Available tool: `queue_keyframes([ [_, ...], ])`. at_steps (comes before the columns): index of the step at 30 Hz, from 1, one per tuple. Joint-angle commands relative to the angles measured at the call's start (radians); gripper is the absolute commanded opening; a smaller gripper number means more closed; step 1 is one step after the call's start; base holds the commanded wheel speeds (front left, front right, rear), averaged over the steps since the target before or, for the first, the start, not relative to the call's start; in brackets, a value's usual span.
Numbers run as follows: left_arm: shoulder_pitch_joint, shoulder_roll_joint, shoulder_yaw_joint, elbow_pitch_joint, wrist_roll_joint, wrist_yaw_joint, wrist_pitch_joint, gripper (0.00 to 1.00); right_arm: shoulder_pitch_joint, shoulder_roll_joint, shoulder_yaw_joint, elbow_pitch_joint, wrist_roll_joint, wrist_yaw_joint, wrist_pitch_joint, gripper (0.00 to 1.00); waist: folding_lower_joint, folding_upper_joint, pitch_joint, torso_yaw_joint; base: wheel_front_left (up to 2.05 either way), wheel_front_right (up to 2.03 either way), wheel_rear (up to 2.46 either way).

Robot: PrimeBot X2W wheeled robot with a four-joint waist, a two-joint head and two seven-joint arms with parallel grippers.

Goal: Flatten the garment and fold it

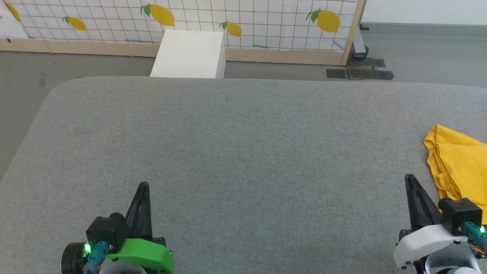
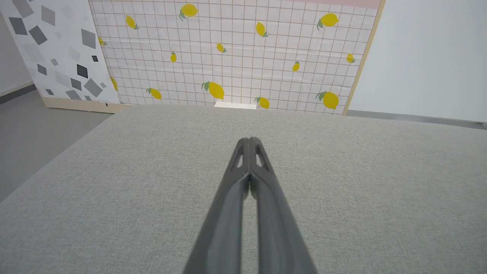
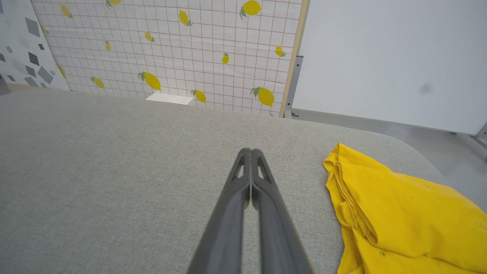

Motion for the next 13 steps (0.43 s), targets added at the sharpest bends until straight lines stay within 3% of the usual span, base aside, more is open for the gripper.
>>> queue_keyframes([
  [1,-0.021,-0.012,0.012,0.004,0.013,-0.008,0.006,0.0,-0.018,0.001,0.007,0.003,0.007,-0.001,0.002,0.0,0.0,0.0,-0.001,0.0,0.0,0.0,0.0],
  [13,-0.027,-0.035,0.04,0.01,0.054,-0.03,0.03,0.0,-0.024,0.001,0.026,0.004,0.01,-0.001,0.007,0.0,0.0,0.0,-0.006,-0.004,0.0,0.0,0.0],
])
